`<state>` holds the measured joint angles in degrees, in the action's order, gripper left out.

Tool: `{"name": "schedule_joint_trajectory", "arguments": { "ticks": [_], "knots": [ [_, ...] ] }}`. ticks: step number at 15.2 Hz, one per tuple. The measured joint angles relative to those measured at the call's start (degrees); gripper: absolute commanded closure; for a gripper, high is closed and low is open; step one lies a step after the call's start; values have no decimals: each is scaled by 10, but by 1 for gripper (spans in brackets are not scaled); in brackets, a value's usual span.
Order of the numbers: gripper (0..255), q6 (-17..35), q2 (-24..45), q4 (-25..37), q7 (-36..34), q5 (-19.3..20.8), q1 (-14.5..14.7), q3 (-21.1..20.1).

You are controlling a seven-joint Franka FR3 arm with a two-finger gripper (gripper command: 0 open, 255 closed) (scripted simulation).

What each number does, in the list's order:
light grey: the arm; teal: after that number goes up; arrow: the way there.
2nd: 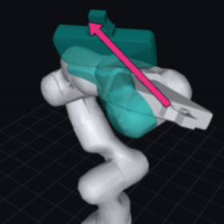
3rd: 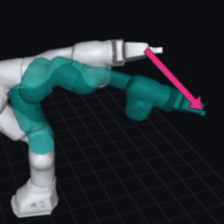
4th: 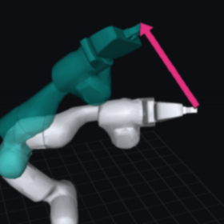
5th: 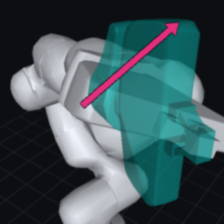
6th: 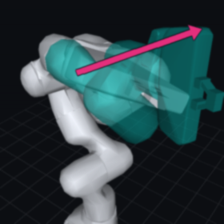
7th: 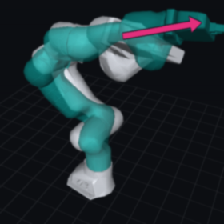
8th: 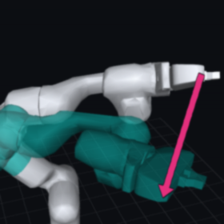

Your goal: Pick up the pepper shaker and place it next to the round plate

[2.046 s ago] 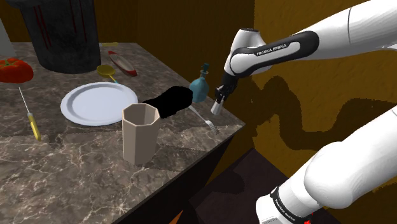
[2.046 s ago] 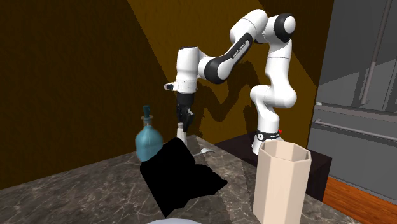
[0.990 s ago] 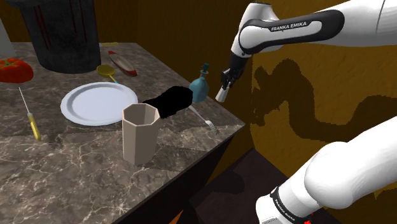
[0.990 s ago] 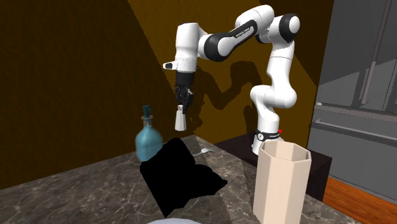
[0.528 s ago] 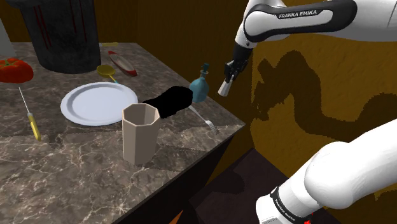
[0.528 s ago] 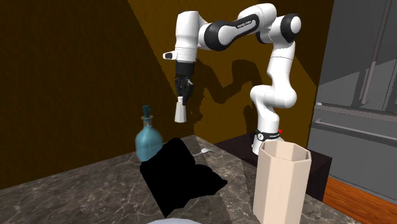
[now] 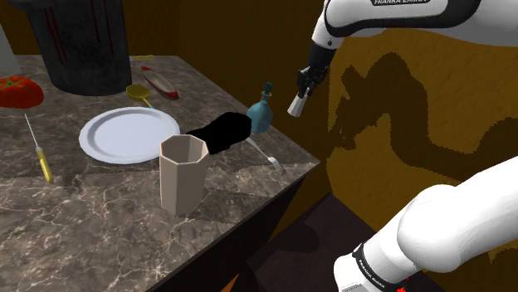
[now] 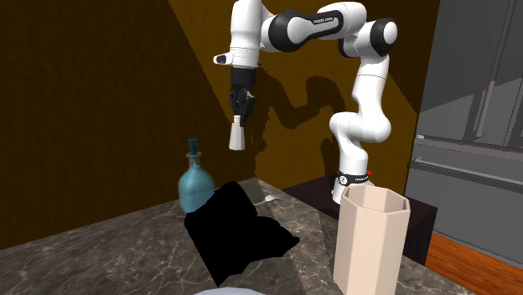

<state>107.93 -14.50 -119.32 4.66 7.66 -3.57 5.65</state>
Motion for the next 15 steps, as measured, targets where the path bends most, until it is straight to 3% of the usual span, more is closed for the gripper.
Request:
{"name": "schedule_joint_trajectory", "arguments": {
  "ticks": [15],
  "knots": [
    [255, -34, 13, 25, -192, -25, 78, -126]
  ]
}}
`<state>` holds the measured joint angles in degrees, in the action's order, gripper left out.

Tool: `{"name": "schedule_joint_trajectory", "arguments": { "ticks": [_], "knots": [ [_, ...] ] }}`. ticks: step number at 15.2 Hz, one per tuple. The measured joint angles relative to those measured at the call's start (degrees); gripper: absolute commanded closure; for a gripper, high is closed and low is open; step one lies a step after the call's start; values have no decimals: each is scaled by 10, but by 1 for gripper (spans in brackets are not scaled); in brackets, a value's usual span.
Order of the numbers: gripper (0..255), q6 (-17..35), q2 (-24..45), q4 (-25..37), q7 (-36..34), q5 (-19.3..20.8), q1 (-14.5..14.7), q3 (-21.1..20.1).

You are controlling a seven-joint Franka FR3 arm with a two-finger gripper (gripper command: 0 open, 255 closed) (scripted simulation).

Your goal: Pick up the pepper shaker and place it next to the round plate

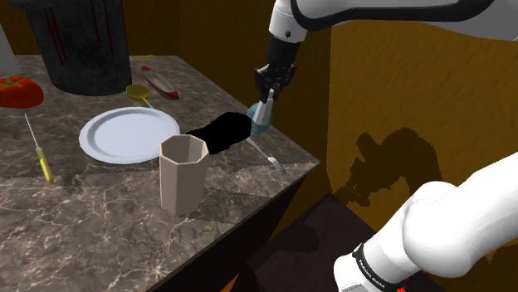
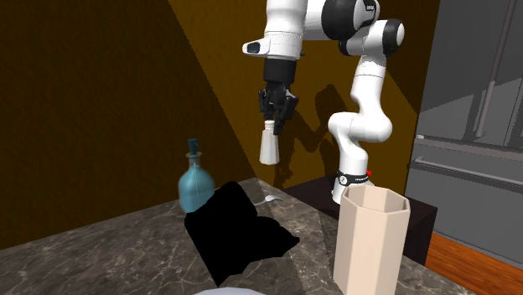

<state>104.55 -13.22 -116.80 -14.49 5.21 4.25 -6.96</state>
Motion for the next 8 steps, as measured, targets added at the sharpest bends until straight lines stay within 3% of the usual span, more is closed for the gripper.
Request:
{"name": "schedule_joint_trajectory", "arguments": {
  "ticks": [8],
  "knots": [
    [255, -19, 65, 71, -112, 0, 44, -68]
  ]
}}
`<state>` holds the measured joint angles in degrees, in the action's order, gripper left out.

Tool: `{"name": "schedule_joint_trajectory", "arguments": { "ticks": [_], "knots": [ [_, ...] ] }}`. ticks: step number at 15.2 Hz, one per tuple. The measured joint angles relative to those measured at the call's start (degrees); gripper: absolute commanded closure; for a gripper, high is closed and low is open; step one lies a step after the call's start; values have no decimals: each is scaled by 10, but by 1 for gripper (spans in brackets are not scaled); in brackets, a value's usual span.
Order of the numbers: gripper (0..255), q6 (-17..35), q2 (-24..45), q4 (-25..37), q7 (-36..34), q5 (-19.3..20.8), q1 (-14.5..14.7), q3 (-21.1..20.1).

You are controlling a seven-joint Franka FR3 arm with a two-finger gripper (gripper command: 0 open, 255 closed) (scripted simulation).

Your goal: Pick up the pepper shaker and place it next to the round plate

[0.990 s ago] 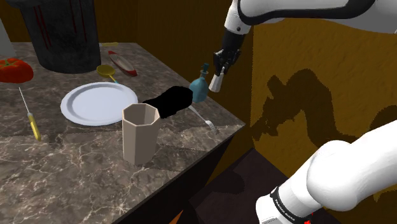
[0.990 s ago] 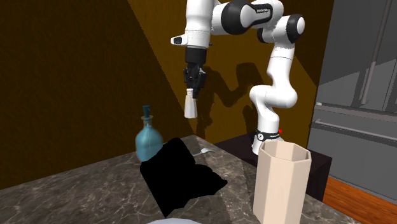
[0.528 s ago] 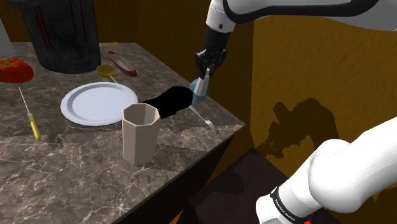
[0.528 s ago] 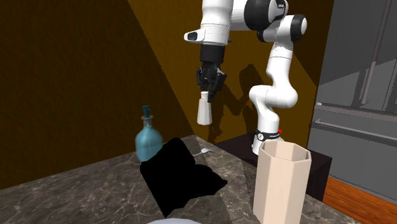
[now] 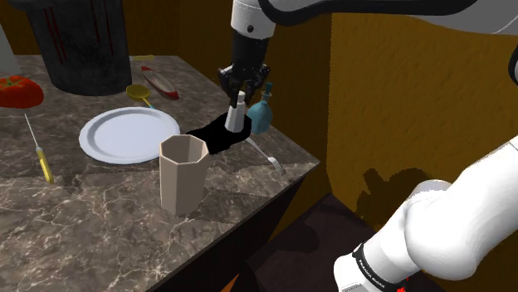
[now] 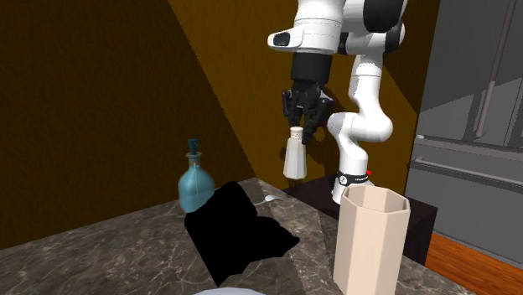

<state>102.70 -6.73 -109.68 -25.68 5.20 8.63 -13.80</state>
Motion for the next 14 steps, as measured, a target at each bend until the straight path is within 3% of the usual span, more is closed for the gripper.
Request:
{"name": "schedule_joint_trajectory", "arguments": {
  "ticks": [7, 14],
  "knots": [
    [255, -27, 81, 94, -98, 19, 43, -52],
    [255, -79, 196, 241, -194, 60, 105, -91]
  ]
}}
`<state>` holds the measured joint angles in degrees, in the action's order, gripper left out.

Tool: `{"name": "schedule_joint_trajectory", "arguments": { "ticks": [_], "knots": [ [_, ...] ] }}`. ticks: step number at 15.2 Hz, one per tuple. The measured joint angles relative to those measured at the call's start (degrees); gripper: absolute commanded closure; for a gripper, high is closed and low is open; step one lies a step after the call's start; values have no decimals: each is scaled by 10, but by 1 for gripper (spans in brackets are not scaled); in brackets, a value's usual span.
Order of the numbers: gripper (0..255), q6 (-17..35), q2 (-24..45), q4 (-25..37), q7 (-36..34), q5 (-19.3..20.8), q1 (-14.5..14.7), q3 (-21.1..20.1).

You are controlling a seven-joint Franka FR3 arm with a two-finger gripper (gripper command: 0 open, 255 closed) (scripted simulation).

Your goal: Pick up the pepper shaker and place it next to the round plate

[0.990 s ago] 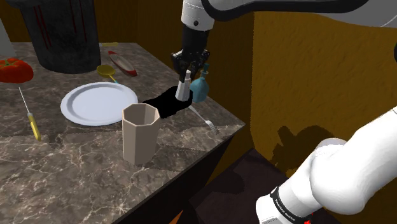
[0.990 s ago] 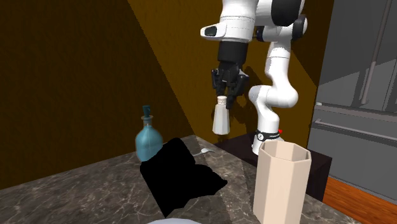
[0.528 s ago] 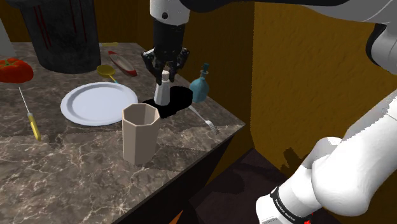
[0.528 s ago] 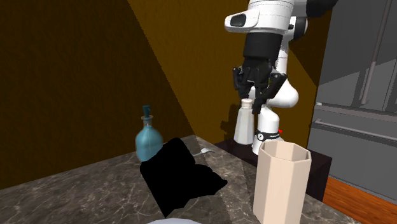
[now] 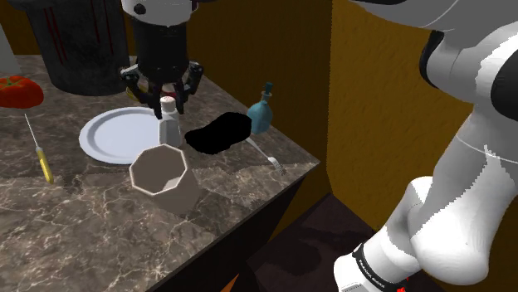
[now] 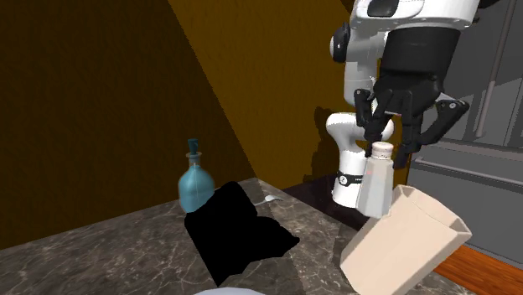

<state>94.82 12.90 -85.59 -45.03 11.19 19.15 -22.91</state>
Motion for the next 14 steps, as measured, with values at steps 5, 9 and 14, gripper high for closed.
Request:
{"name": "schedule_joint_trajectory", "arguments": {
  "ticks": [5, 9, 14],
  "knots": [
    [255, -46, 103, 134, -58, 39, 63, -13],
    [255, -27, 113, 123, -66, 43, 66, -13],
    [255, 14, 109, 77, -71, 42, 60, -12]
  ]
}}
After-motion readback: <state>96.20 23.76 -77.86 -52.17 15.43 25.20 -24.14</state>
